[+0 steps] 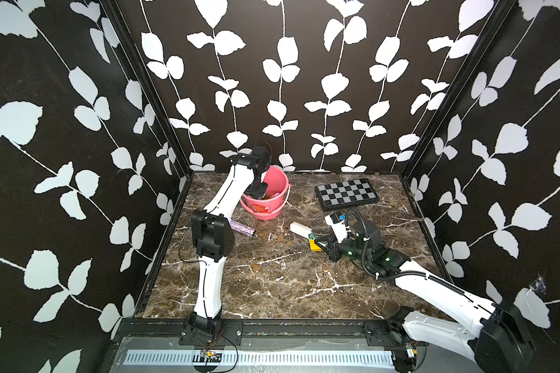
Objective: Brush the soil off the hand trowel and place it into the bucket
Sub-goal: Place the hand trowel in the bucket, then adjust the hand trowel at the center of the board.
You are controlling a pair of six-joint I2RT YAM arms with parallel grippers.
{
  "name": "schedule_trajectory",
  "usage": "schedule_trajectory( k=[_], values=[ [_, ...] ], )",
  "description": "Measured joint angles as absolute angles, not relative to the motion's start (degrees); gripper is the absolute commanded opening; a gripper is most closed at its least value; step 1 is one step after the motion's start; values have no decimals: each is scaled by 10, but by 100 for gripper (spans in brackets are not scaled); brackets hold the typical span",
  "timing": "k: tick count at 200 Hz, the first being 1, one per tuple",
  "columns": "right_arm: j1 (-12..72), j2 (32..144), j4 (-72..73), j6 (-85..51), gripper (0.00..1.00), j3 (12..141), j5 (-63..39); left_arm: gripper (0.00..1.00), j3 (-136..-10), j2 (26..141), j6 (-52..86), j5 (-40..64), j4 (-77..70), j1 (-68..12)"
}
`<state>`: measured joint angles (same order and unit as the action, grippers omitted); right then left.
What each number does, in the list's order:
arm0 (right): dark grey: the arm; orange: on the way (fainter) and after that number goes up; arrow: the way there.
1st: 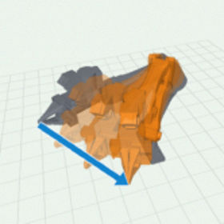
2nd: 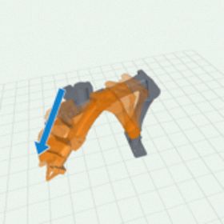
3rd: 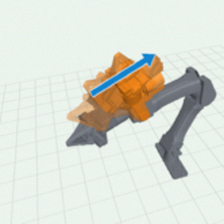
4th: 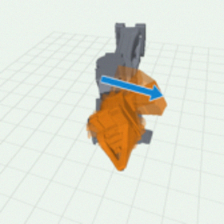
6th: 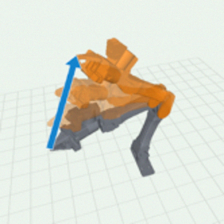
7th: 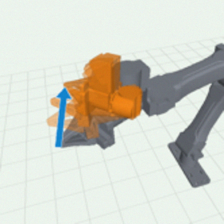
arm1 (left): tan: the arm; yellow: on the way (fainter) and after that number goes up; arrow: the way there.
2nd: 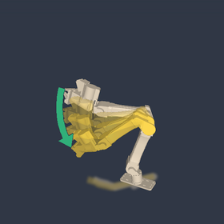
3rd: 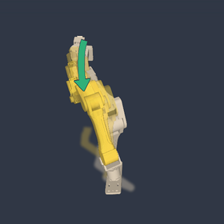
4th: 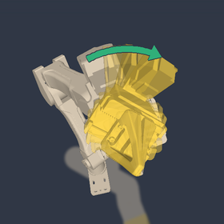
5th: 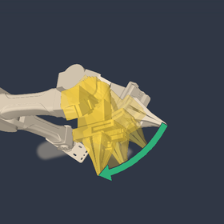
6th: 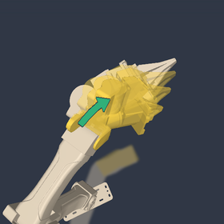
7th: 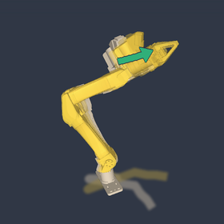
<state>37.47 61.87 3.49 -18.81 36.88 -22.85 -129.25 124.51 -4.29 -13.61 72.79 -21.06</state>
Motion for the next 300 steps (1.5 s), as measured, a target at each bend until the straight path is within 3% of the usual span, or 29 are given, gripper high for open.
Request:
schedule_trajectory(
  k=[64,117,138,191,300],
  values=[
    [349,606,-34,-178,0,372,-150,49,-1261,1160,-15,-124,681,-232],
    [148,587,-51,-222,0,345,-85,50,-1046,895,31,-52,539,-281],
    [116,607,-66,-230,0,340,-55,50,-969,832,57,0,487,-278],
    [136,657,-149,-216,0,366,-25,50,-824,796,116,120,401,-276],
    [272,476,-280,-294,0,302,-56,49,-711,796,154,184,353,-290]
  ],
)
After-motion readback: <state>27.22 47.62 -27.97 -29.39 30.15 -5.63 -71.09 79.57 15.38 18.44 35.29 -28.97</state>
